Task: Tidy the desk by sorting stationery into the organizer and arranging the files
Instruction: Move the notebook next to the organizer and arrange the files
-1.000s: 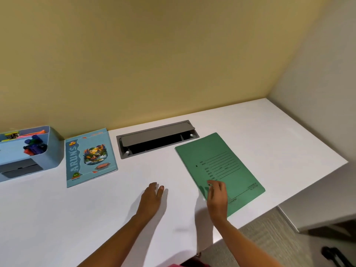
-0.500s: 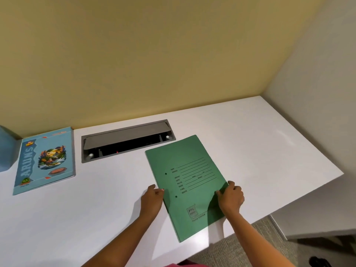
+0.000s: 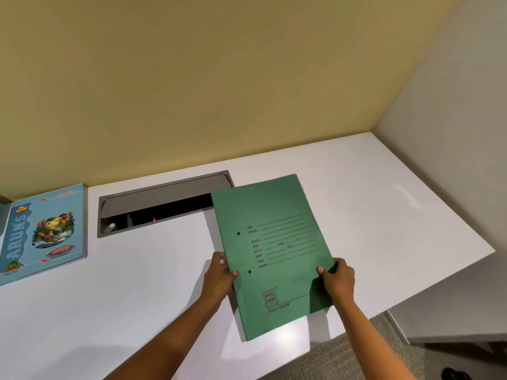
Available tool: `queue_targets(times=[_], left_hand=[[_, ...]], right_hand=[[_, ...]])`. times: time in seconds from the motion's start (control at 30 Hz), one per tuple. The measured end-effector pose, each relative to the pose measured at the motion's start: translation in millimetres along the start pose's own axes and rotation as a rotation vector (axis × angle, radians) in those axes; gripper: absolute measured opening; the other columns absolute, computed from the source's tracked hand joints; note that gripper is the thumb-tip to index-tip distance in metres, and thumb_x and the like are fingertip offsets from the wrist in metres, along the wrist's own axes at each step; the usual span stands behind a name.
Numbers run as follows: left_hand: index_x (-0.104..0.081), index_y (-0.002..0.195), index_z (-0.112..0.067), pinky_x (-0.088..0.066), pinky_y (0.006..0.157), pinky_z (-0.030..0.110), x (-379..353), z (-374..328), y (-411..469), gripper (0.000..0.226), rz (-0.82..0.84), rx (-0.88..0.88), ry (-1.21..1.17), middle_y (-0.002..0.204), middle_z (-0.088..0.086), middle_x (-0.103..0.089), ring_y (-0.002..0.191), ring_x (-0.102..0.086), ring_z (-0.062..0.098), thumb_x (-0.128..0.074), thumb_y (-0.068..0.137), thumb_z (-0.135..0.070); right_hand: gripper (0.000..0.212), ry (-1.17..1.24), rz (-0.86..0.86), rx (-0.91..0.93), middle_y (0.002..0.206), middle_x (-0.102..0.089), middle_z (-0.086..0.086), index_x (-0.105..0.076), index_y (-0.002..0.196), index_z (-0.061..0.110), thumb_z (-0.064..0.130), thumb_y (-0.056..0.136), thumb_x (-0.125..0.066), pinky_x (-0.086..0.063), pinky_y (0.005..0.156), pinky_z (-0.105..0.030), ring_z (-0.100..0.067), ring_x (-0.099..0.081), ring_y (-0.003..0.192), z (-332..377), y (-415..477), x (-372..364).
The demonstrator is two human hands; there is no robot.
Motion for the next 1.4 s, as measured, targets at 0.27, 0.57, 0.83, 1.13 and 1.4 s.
queue_targets(times=[0.27,0.57,0.83,1.13,1.4], left_hand=[[-0.047,0.105,-0.018,-0.053,0.089,0.050,-30,-85,57,0.028,-0.091,-0.119,-0.020,0.115,0.012,-0.065,0.106,-0.062,0.030,-0.060,0.087,-0.001],[-0.048,0.097,-0.016,-0.056,0.081,0.040,-54,-108,130,0.029,-0.256,-0.059,-0.002,0.110,0.012,-0.068,0.095,-0.066,0.028,-0.064,0.083,0.004],[-0.052,0.100,-0.010,-0.057,0.080,0.048,-49,-88,163,0.029,-0.303,-0.049,0.065,0.103,0.015,-0.068,0.092,-0.066,0.032,-0.071,0.080,0.001],[-0.052,0.091,-0.010,-0.059,0.070,0.049,-42,-87,176,0.026,-0.323,-0.111,0.145,0.077,0.009,-0.060,0.082,-0.068,0.030,-0.074,0.078,-0.006],[-0.043,0.106,-0.016,-0.059,0.068,0.049,-32,-91,173,0.036,-0.343,-0.172,0.314,0.087,0.012,-0.065,0.079,-0.066,0.028,-0.070,0.083,-0.015]], right_hand=[[0.022,0.107,0.013,0.103,0.104,-0.065,-0.014,-0.060,0.102,0.007,0.015,0.084,-0.069,-0.040,0.075,-0.031,-0.029,-0.059,0.096,45,75,33],[0.022,0.029,-0.004,0.120,0.091,-0.058,-0.010,-0.061,0.100,0.003,0.010,0.082,-0.072,-0.039,0.076,-0.031,-0.033,-0.056,0.097,107,156,19],[0.025,-0.005,0.009,0.098,0.108,-0.062,-0.021,-0.059,0.109,-0.001,0.003,0.085,-0.066,-0.036,0.075,-0.029,-0.031,-0.051,0.095,114,176,-15],[0.027,0.002,-0.050,0.130,0.109,-0.061,-0.020,-0.055,0.112,-0.001,0.000,0.087,-0.063,-0.038,0.077,-0.032,-0.033,-0.052,0.100,119,184,-29],[0.044,-0.003,-0.093,0.138,0.121,-0.051,-0.020,-0.050,0.117,0.004,0.000,0.079,-0.072,-0.042,0.083,-0.040,-0.035,-0.048,0.110,122,178,-33]])
Point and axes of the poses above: each hand's wrist, its own y-axis towards the middle knuckle, its own x-axis out of the back of the hand, z = x × y, the point moved 2 cm from there along y, towards the middle knuckle
